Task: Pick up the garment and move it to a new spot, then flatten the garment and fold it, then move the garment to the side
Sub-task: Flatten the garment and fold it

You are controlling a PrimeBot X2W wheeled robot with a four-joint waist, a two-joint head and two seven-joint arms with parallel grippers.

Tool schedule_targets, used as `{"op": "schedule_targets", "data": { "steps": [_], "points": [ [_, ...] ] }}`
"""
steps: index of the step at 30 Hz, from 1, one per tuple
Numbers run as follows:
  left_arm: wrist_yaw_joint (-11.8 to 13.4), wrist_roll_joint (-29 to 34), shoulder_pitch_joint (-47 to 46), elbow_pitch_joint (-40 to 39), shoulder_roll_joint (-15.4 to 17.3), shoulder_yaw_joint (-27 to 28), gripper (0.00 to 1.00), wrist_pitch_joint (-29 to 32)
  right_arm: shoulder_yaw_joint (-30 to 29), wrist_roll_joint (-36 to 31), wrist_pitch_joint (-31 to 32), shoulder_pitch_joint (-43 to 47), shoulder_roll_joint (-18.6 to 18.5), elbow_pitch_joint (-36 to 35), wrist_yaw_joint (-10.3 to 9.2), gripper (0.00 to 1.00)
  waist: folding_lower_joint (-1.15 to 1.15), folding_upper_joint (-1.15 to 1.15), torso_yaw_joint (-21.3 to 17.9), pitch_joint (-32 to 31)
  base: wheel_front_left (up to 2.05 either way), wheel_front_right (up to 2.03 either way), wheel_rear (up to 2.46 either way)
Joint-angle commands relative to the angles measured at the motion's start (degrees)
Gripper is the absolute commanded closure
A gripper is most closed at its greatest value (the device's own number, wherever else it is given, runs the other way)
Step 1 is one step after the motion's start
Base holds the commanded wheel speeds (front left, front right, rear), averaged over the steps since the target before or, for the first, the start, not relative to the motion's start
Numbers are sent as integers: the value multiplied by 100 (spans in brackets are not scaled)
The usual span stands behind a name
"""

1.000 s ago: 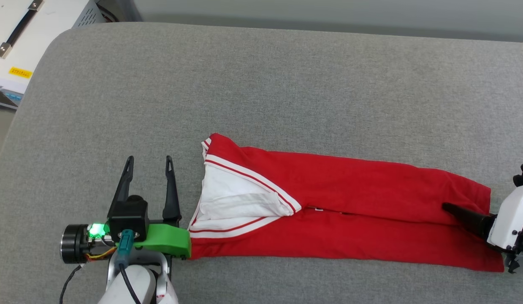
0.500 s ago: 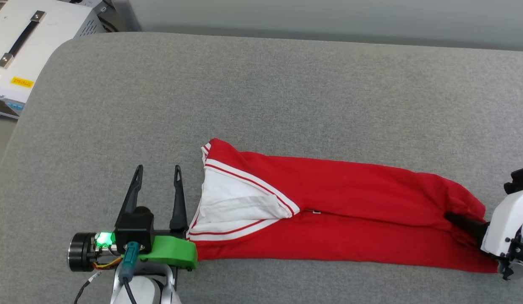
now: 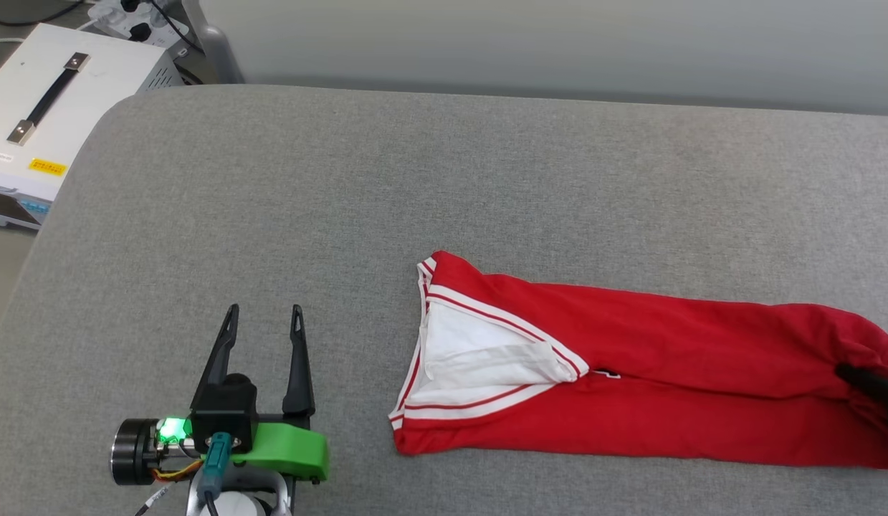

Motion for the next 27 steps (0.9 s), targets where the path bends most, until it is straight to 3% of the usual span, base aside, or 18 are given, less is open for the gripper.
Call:
{"op": "schedule_targets", "data": {
  "steps": [1,5,11,19,27],
  "points": [
    [-37,80,97,-7,-49,35,0,-34,16,-20,58,57,-48,-137,-4,100,0,0,-25,-46,0,0,0],
    [-107,138,106,-2,-104,82,0,-34,163,-108,441,-48,44,-940,-4,100,0,0,-13,-82,0,0,0],
    [-188,184,32,33,-176,76,0,-34,372,-412,995,-453,465,-1422,-4,100,0,0,60,-9,0,0,0],
    [-294,218,-162,94,-285,67,0,-34,921,-1091,1630,-1308,1477,-1430,-4,100,0,0,248,189,0,0,0],
    [-315,257,-284,70,-350,92,0,-34,1497,-1541,1592,-1879,2272,-1129,-4,100,0,0,362,392,0,0,0]
  ]
}}
